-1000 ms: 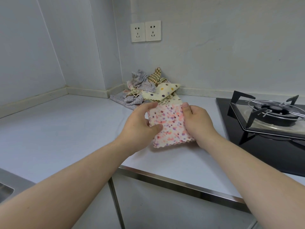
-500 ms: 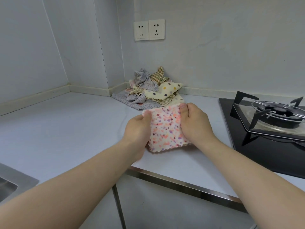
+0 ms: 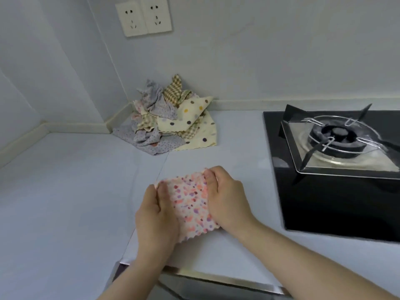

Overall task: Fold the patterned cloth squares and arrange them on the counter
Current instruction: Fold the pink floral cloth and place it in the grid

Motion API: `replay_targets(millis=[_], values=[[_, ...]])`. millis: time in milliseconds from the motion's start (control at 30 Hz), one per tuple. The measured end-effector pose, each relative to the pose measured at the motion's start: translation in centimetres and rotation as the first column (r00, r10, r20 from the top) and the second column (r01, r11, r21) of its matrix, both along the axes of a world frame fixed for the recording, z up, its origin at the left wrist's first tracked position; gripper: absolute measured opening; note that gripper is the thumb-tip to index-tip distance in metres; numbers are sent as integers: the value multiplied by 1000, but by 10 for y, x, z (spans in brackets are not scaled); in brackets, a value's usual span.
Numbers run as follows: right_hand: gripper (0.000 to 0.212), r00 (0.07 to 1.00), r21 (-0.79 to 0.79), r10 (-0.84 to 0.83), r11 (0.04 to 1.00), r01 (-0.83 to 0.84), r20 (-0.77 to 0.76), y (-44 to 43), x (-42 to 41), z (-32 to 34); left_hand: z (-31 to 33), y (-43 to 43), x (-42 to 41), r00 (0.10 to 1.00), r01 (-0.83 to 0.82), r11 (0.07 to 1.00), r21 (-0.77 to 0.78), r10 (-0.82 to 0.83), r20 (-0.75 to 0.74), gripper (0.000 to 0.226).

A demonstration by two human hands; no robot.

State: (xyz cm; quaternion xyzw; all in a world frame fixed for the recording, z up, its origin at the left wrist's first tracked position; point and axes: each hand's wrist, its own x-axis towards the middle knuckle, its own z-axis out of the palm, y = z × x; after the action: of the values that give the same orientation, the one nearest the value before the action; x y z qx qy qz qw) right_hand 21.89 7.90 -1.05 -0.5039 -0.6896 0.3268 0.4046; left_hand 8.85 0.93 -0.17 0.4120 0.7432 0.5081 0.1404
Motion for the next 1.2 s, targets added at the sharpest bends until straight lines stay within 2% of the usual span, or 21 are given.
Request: replay_targets(millis=[133, 200, 267, 433, 533, 667, 833, 1000, 1200], values=[[28, 996, -208, -88, 974, 86, -2, -11, 7, 35, 40, 8, 9, 995, 57, 986, -157, -44, 84, 41], [30, 985, -237, -173, 957, 166, -12, -23, 21, 67, 75, 7, 21, 983, 137, 967, -216, -107, 147, 39], [30, 962, -243, -272, 935, 260, -19, -35, 41, 101, 117, 4, 36, 970, 231, 941, -245, -203, 136, 39], [22, 873, -188, -481, 867, 461, -76, -55, 99, 200, 217, 13, 88, 881, 473, 868, -148, -464, 96, 40], [19, 786, -123, -614, 788, 604, -76, -75, 141, 241, 249, 18, 129, 801, 599, 794, -101, -593, 84, 41], [26, 632, -139, -772, 636, 760, -77, -107, 205, 259, 263, 11, 197, 642, 764, 643, -51, -753, 143, 39], [25, 489, -158, -872, 488, 859, -33, -144, 273, 269, 267, -4, 276, 511, 859, 509, -60, -841, 178, 37], [29, 405, -168, -914, 405, 899, -37, -170, 342, 278, 273, -14, 352, 425, 905, 422, -49, -897, 125, 34], [28, 377, -154, -926, 377, 913, -30, -183, 460, 272, 265, -21, 469, 356, 934, 352, -55, -925, 131, 37]])
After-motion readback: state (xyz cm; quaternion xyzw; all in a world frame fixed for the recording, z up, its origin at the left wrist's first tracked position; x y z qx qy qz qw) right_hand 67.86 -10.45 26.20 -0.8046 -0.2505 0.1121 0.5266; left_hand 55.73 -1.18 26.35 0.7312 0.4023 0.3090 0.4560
